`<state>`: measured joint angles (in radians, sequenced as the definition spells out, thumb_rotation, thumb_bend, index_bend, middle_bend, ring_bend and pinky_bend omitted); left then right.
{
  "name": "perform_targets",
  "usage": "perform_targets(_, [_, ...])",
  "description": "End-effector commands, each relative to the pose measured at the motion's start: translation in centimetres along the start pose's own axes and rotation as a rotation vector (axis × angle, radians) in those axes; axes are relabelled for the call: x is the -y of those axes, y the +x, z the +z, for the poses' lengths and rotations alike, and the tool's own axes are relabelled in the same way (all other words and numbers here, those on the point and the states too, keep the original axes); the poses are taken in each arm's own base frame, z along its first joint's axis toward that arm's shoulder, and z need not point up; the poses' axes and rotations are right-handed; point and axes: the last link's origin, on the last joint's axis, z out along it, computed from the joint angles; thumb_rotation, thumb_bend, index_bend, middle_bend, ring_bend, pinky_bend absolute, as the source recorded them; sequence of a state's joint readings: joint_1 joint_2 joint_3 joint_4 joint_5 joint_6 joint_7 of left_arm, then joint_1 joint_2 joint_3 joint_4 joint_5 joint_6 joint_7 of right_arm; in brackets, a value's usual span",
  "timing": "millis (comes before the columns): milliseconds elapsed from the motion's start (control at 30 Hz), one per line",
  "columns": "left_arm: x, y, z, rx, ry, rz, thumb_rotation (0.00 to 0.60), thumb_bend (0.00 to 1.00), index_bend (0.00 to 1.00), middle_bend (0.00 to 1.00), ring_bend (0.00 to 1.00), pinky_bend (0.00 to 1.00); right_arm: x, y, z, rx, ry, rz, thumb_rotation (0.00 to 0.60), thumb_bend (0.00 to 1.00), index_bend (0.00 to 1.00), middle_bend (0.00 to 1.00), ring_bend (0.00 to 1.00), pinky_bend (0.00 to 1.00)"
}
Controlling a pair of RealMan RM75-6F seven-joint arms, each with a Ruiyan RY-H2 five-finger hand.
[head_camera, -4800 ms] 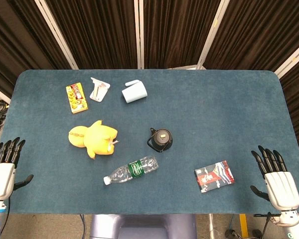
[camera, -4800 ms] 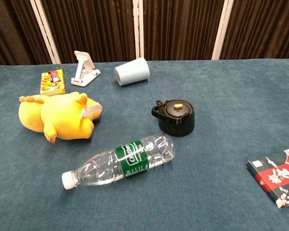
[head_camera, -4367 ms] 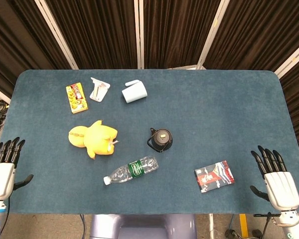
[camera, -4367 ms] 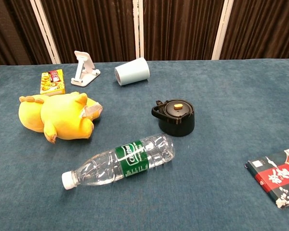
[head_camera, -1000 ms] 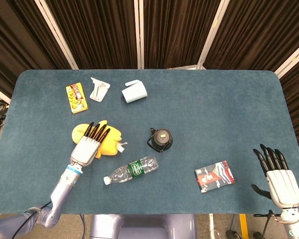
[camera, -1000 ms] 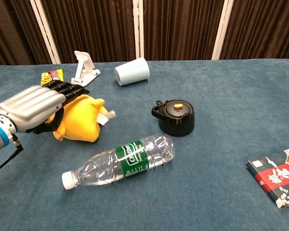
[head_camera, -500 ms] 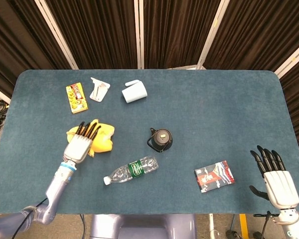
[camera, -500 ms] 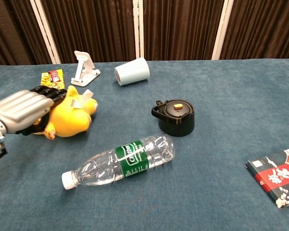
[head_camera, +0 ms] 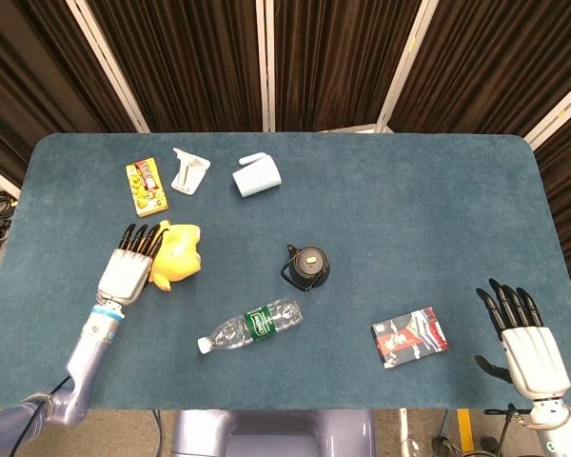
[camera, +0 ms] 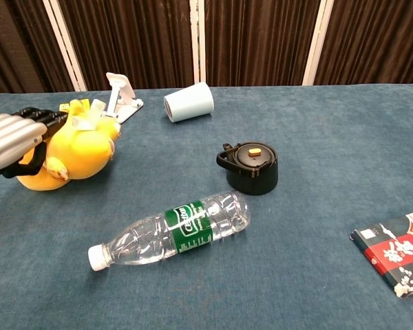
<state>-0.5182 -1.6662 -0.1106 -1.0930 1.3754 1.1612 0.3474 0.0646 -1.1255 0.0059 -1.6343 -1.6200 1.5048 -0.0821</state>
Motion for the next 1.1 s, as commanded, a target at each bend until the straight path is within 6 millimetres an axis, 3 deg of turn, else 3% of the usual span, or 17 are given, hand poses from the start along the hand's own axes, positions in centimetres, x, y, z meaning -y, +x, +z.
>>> perform_targets(33, [-0.6,1.6,-0.1,-0.072,-0.019,-0.055,0.600,1.00,0.00,0.00,0.00,0.00,-0.1,0.0,0.0,-0.001,-0.001,0.000,0.600,0.02,0.00,0.00,0.00,0.00])
perform_targets(267, [-0.9,4.4,-1.1,-0.159,-0.009,-0.147,0.600,1.00,0.00,0.00,0.00,0.00,-0.2,0.2,0.0,-0.005,-0.005,0.005,0.600,0.02,0.00,0.00,0.00,0.00])
perform_targets(500, [0.8,6.2,-5.7,-0.163,0.067,-0.173,0.600,1.00,0.00,0.00,0.00,0.00,-0.3,0.4,0.0,-0.015,-0.009,0.007,0.600,0.02,0.00,0.00,0.00,0.00])
perform_targets(700, [2.7,7.1,-11.2,-0.150,0.180,-0.191,0.600,0.99,0.00,0.00,0.00,0.00,-0.2,0.6,-0.1,-0.023,-0.006,0.005,0.600,0.02,0.00,0.00,0.00,0.00])
perform_targets(900, [5.2,6.9,-15.4,-0.148,0.287,-0.188,0.600,0.74,0.00,0.00,0.00,0.00,0.0,0.4,-0.2,-0.020,0.003,0.001,0.600,0.02,0.00,0.00,0.00,0.00])
perform_targets(1100, [6.3,6.8,-17.8,-0.144,0.331,-0.197,0.600,0.70,0.00,0.00,0.00,0.00,0.4,0.1,-0.1,-0.008,0.018,-0.004,0.600,0.02,0.00,0.00,0.00,0.00])
